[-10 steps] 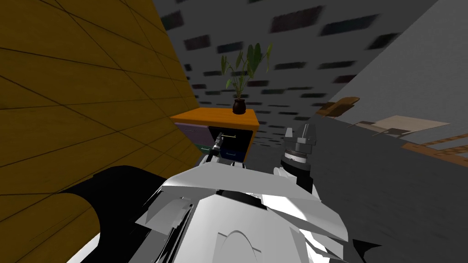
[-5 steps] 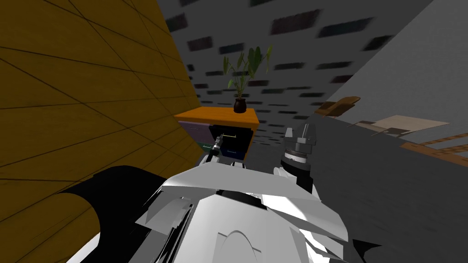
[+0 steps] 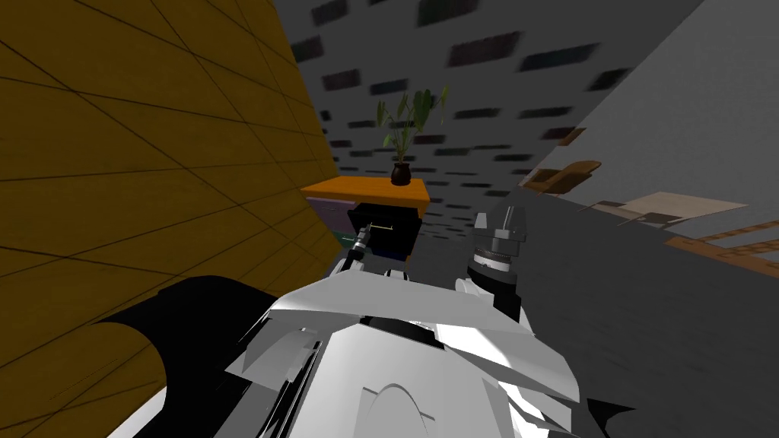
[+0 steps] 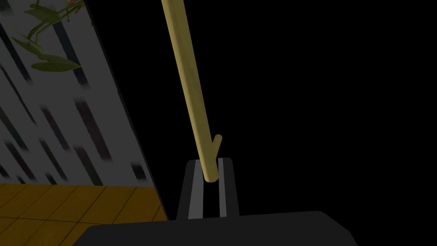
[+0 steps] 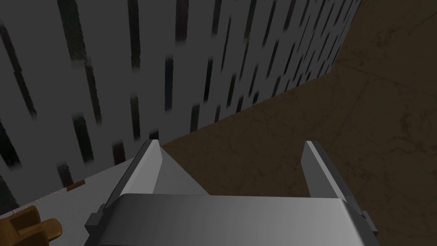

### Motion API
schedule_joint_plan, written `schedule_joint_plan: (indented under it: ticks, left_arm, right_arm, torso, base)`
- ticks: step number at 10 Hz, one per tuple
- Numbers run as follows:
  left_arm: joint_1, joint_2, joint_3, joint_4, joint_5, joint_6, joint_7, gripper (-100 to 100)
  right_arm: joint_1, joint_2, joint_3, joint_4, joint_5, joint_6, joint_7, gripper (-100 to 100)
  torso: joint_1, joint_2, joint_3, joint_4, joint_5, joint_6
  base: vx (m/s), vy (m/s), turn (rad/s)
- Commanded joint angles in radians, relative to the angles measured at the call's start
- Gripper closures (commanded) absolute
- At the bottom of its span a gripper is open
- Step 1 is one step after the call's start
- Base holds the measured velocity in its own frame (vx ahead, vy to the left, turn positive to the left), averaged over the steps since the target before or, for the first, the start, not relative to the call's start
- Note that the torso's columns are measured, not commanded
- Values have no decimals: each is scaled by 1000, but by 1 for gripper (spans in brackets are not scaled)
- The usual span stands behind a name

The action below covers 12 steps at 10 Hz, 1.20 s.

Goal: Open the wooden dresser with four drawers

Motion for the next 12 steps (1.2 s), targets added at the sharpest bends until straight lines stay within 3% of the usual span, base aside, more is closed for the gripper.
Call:
schedule_joint_plan:
  ticks: [1,2,3,12]
  left_arm:
    - [20,6,-10,-14,-1,1,3,100]
    - [15,5,-6,-11,0,-1,3,100]
    - [-2,23,26,0,11,18,15,-100]
    - [-164,165,286,68,100,164,114,-100]
  right_arm:
    - [0,0,0,0,0,0,0,0]
    - [0,0,0,0,0,0,0,0]
    - [0,0,0,0,0,0,0,0]
    - [0,0,0,0,0,0,0,0]
  torso:
    - [0,-1,0,0,0,0]
    - [0,-2,-1,0,0,1]
    - [0,-8,-5,1,-1,0]
    - [0,-4,-2,1,-1,0]
  base:
    - [-198,9,17]
    - [-98,4,3]
    - [-65,-24,-177]
    - [-109,-66,-211]
